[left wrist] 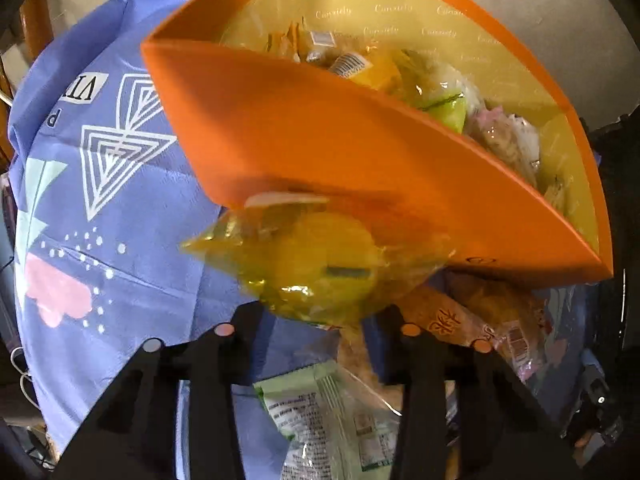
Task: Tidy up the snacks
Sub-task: 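Grasp the yellow cellophane bag with the left tool while the right tool grasps a round bread bag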
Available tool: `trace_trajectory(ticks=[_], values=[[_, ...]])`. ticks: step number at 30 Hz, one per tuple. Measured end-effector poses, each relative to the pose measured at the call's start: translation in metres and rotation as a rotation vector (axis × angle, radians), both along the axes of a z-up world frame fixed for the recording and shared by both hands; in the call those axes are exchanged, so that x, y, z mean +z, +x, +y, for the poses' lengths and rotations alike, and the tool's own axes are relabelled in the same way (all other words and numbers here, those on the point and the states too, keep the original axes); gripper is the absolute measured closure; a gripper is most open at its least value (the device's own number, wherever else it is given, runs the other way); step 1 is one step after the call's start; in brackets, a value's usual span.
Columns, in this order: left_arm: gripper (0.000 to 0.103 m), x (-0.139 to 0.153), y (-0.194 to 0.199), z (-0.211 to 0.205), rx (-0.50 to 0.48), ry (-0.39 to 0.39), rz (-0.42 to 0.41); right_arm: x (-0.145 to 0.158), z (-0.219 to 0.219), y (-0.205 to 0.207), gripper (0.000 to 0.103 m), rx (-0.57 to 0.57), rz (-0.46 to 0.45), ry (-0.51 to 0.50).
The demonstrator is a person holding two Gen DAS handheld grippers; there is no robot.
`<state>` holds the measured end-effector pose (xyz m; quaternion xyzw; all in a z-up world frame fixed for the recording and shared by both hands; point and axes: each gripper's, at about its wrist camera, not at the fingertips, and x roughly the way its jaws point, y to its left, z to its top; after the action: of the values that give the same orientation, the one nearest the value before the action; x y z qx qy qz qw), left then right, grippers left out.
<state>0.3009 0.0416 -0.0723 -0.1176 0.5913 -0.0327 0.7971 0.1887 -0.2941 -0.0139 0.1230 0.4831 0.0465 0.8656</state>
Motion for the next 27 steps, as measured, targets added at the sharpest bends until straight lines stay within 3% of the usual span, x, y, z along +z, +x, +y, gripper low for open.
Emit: trace_trajectory(ticks=[8,17,22,27], values=[[0.071,0.016,-0.026,0.012,-0.028,0.027,-0.053,-0.021,0.025,0.027,0.021,0.041,0.068,0.023],[0.071,0.036,-0.065,0.022,-0.032,0.046,-0.063,0.0,0.084,0.024,0.021,0.192,0.067,0.055],[0.071,0.036,-0.081,0.024,-0.04,0.045,-0.052,-0.004,0.107,0.007,0.021,0.183,0.12,0.111],[0.071,0.039,-0.094,0.025,-0.031,0.059,-0.051,-0.014,0.127,0.0,0.021,0.068,0.179,0.114]])
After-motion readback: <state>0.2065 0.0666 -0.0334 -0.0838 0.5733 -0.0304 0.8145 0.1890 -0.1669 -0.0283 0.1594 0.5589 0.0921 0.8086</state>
